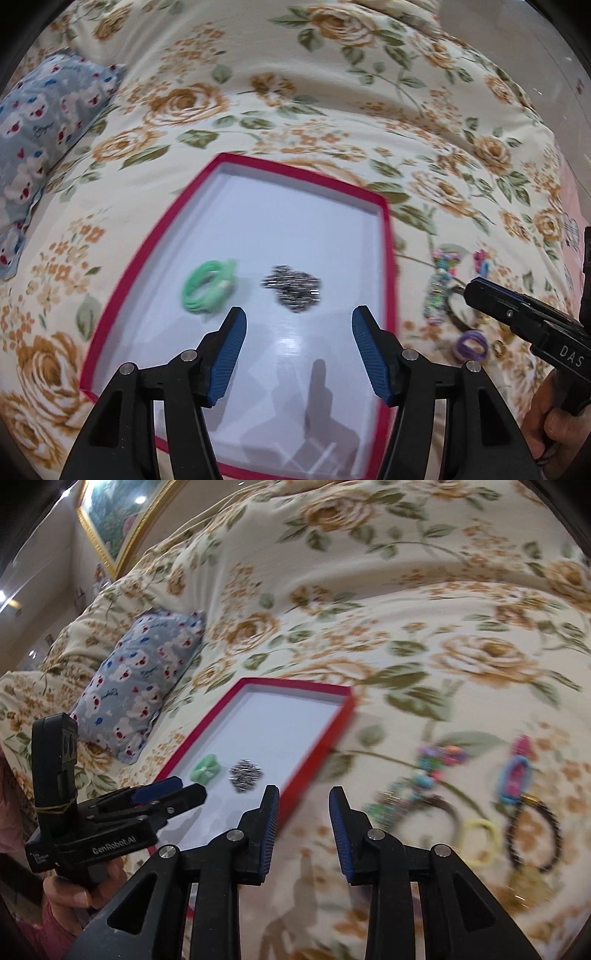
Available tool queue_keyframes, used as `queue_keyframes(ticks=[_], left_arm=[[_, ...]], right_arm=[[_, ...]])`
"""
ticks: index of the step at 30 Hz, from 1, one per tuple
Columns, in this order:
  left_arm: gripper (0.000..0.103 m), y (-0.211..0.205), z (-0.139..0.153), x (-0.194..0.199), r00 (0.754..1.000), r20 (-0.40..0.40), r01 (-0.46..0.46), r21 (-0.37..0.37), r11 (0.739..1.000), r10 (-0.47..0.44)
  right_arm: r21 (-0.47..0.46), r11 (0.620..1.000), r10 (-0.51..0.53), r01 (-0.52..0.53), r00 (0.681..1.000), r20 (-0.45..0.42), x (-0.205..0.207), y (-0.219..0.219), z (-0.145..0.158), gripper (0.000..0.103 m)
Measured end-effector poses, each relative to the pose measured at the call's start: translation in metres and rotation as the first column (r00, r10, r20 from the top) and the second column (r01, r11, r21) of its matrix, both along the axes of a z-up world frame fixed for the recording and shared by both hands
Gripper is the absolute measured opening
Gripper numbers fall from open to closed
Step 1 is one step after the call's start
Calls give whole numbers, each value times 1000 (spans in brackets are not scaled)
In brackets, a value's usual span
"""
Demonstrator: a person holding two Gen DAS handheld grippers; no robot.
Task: Organize jewelry
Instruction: 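Grasp the wristwatch with the left tool while the right tool grasps the black bead bracelet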
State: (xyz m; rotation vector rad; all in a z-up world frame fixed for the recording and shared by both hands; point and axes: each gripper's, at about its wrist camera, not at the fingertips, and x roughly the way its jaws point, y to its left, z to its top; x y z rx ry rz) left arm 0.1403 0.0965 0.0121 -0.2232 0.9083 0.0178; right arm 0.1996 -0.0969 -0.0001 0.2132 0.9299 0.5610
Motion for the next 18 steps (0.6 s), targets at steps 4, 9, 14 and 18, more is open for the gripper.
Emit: queue_keyframes(ticks=[4, 9, 14, 18], left_arm=[[59, -14, 4, 1, 999, 3, 40, 2, 999, -40], [59, -33, 7, 2, 996, -2, 85, 12, 996, -85], [59, -49, 11, 6, 993, -3, 120, 19, 993, -120], [59, -60, 12, 10, 989, -4, 146, 25, 989, -146]], right_arm=[[-13, 998, -67, 67, 998, 6, -6, -33, 5, 31], [-24, 991, -132, 132, 991, 14, -14, -66, 9, 31], [-33, 981, -190, 191, 982, 15, -19, -95, 8, 31], [-34, 973, -227, 227, 974, 14, -25, -115, 8, 31]])
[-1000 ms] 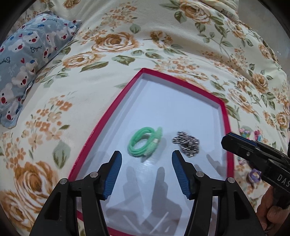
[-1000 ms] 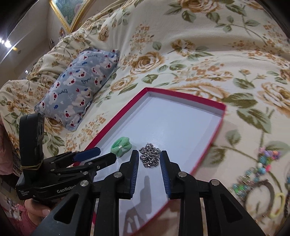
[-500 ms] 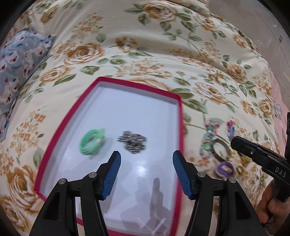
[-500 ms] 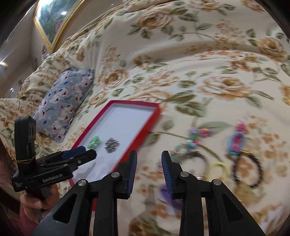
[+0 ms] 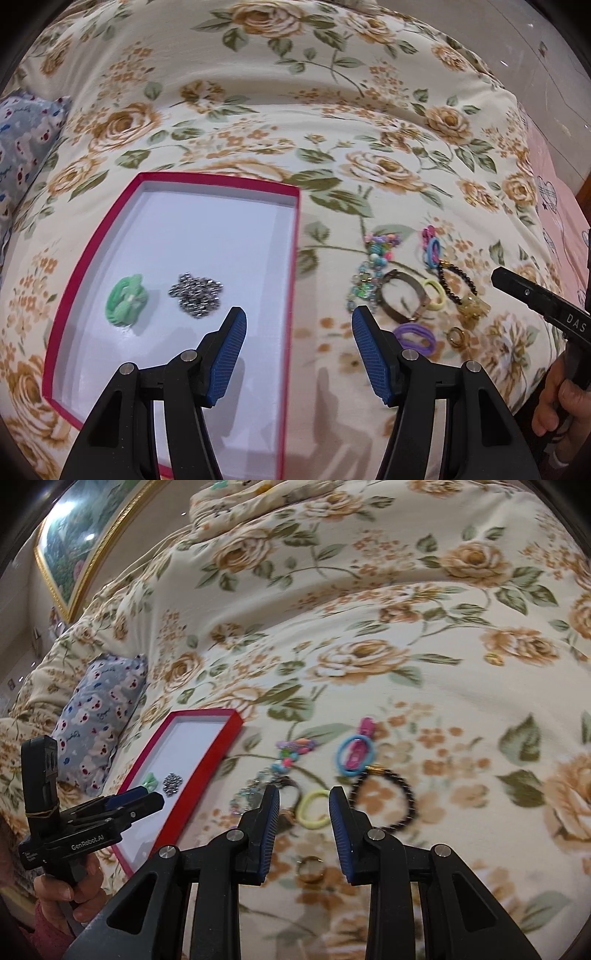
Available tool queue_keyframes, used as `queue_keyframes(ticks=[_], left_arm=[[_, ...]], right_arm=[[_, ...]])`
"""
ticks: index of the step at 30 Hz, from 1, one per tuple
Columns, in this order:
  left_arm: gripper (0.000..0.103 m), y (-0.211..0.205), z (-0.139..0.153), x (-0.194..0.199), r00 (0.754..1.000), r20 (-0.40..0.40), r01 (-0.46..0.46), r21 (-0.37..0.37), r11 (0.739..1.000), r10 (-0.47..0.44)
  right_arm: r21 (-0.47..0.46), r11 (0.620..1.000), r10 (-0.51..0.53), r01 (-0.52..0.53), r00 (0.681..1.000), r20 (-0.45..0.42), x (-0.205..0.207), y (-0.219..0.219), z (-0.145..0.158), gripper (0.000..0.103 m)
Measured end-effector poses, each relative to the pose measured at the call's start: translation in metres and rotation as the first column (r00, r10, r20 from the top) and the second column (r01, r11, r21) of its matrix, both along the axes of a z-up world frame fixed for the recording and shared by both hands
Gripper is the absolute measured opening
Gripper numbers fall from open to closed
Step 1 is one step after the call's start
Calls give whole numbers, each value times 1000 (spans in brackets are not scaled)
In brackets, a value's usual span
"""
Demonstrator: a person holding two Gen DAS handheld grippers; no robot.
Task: Organize jewelry
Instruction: 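Grasp the wristwatch with the left tool while the right tool grasps the black bead bracelet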
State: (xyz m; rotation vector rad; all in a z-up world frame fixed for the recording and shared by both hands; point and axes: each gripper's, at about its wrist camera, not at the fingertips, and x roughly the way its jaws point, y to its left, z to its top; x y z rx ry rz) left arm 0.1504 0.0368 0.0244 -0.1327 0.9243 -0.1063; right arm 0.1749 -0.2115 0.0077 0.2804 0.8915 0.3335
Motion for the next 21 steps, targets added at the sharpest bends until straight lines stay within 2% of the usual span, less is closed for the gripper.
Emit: queue_keyframes(ticks=[12, 21], left_arm=[[59, -40, -1, 17, 993, -9, 122, 11, 992, -122], [59, -71, -18, 47, 971, -57, 235, 21, 972, -233]], right_arm=[[-11, 998, -61, 61, 998, -5, 2, -36, -3, 31], [-56, 998, -37, 33, 996, -80, 22, -42, -29, 31]])
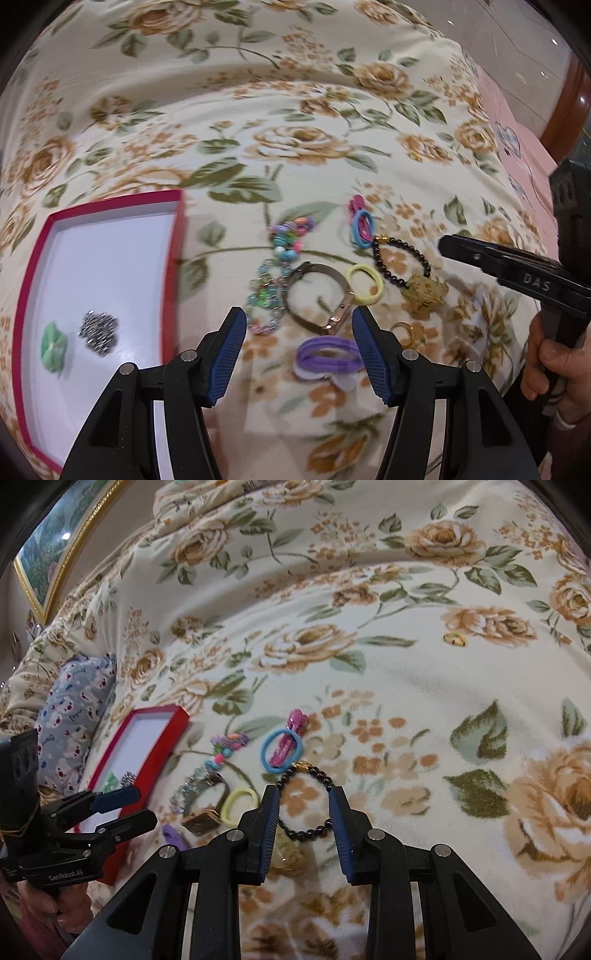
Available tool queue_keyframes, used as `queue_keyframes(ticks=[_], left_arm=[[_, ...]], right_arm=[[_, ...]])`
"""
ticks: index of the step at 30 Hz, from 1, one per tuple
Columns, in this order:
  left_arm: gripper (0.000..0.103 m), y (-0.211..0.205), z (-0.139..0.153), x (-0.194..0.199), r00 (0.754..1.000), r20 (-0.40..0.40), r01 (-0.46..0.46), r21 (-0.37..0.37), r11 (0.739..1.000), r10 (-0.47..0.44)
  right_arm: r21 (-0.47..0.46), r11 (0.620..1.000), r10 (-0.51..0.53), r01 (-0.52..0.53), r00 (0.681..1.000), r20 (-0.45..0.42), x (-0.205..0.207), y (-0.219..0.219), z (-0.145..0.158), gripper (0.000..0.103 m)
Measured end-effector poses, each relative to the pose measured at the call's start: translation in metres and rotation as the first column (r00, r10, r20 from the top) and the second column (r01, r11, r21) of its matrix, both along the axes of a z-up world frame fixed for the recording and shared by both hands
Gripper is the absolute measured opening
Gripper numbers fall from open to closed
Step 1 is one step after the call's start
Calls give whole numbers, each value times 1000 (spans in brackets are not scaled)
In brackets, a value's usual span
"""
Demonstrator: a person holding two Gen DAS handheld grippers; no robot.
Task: Organize jewelry
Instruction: 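Grasp the wristwatch with the left tool while the right tool grasps the black bead bracelet, then carry the watch and bead bracelet into the box and release both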
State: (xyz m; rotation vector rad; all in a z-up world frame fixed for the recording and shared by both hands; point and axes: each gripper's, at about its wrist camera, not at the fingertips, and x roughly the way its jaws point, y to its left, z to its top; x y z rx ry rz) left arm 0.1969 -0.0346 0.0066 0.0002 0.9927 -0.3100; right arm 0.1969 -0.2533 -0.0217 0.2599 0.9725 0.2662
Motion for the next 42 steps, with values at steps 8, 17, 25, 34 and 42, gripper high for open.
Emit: queue_keyframes(ticks=[8, 17, 25, 34, 42], left_arm=[[57, -27, -24, 26, 997, -38, 72, 30, 997, -71], [13, -40, -41, 34, 990, -62, 128, 22, 992, -126], [7, -29, -33, 26, 993, -35, 112, -43, 993, -114], [7, -9, -8, 9, 997, 25, 69, -87, 994, -67], [7, 19, 11, -11, 998, 70, 13, -117, 993, -4]], right_arm=[[-30, 999, 31, -33, 998, -61, 18, 5, -26, 31], [-99, 993, 53, -59, 997, -60, 23, 15, -38, 7], [-62, 998, 28, -31, 999, -43, 23, 7, -30, 13], [-105, 993, 48, -56, 996, -69, 32, 15, -39, 11], [-94, 994, 48, -48, 999, -3, 21, 23, -17, 7]])
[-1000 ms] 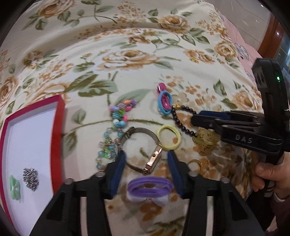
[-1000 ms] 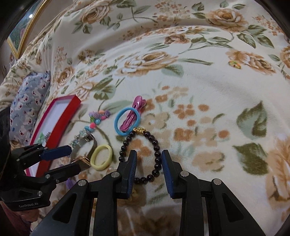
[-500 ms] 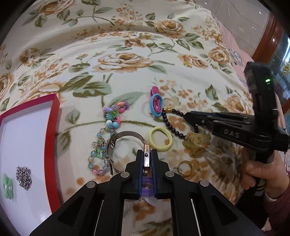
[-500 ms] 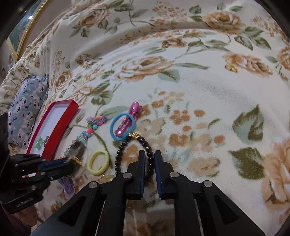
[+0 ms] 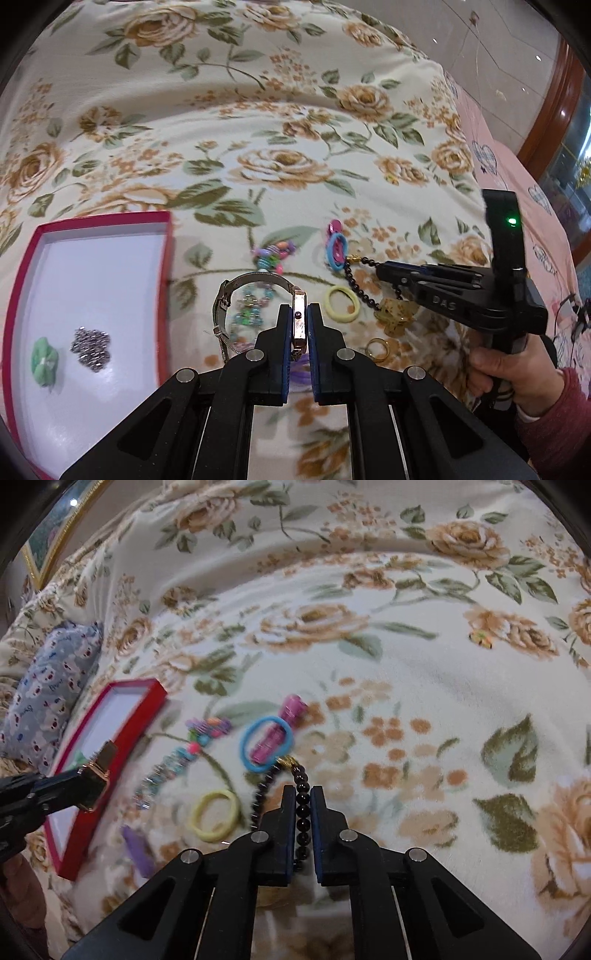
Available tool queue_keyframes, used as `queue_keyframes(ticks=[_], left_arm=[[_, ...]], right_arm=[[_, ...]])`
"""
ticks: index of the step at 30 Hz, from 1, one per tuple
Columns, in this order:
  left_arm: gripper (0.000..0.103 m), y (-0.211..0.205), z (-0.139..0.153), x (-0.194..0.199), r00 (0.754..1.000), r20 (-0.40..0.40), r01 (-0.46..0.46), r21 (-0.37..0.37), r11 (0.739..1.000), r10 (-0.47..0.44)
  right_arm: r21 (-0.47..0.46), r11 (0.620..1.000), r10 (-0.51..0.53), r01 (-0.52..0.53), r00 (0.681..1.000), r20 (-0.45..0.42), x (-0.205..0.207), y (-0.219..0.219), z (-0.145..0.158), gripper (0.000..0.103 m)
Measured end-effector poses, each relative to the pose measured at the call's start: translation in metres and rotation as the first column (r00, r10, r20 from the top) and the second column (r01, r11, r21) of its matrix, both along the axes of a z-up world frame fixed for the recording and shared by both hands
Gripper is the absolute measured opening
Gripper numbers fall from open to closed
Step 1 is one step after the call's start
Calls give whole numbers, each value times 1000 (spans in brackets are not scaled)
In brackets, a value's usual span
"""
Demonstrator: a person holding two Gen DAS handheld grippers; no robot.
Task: Organize jewelry
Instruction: 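Carry the watch and bead bracelet into the box and release both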
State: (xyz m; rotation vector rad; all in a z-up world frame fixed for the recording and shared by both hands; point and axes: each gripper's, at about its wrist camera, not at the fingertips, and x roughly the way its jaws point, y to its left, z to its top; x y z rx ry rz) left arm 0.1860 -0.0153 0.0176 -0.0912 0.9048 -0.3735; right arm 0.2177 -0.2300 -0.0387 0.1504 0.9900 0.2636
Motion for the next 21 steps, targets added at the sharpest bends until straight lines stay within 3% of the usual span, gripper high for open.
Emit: queue_keyframes(ticks=[10, 21], left_arm=[[7, 43, 12, -33, 995, 26, -95, -12, 995, 95], [7, 101, 18, -66, 970, 23, -242, -21, 970, 243]], right_arm=[[40, 995, 86, -92, 987, 138, -11, 45, 60, 7], [98, 970, 208, -223, 967, 146, -13, 113, 67, 7]])
